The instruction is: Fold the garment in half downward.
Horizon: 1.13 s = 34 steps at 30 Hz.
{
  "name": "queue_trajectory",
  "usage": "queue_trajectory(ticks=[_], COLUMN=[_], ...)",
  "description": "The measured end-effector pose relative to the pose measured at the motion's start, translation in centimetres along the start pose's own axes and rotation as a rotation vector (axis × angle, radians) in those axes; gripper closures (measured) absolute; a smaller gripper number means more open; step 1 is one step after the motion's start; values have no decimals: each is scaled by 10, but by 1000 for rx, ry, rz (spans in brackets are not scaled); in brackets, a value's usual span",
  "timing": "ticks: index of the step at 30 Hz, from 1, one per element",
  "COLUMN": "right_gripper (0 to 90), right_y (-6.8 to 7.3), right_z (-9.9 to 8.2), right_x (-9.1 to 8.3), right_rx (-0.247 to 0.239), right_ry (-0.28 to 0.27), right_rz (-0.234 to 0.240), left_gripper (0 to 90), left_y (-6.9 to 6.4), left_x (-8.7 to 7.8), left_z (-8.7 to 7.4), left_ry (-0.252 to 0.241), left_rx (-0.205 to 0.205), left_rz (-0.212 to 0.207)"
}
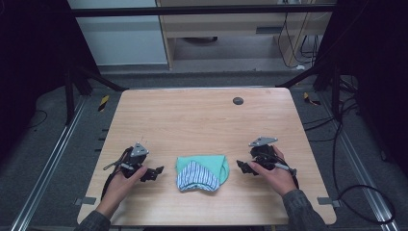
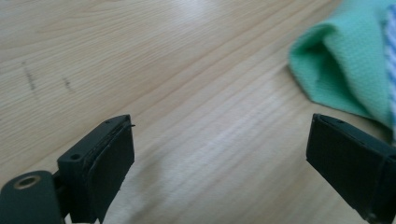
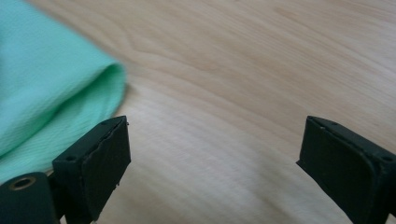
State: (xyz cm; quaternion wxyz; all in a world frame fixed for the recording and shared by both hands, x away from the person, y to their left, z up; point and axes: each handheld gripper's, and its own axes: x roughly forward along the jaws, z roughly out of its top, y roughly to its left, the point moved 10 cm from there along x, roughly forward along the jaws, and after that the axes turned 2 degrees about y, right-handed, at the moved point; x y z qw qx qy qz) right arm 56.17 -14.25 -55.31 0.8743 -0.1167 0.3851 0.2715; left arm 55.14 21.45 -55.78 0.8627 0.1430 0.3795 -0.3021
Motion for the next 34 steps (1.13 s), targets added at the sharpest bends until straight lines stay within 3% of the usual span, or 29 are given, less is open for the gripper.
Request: queue_trajectory(ticks=[10,14,16,19,22,24,28,30,34], right_gripper=[80,94,84,126,114,74,7,2,2], right_y=[-42,-56,-58,-59,-59,-60,-62,-63,-63], right_z=[8,4,6,7,5,4,4,2,2], right_x=[11,19,22,26,33,38,40,39,39], right_rx=[147,176,196,208,221,201,225,250,256], right_ry=[-40,-29,-42,-57,-47,-52,-39,-31,-31], right_rz=[-125,-191,-189,-191,-196,-215,-231,-242,-248], left_gripper=[75,77,77,63,45,31,19,0,0], left_y=[35,43,46,49,50,50,51,52,53], left_x=[16,21,24,26,29,30,30,30,30], left_z=[0,1,-1,1,3,3,3,2,2], left_ry=[-22,-18,-1,-16,-29,-28,-24,-16,-19], left_rx=[-112,-122,-114,-129,-122,-123,-129,-144,-154], left_rz=[79,98,114,127,127,124,132,139,146])
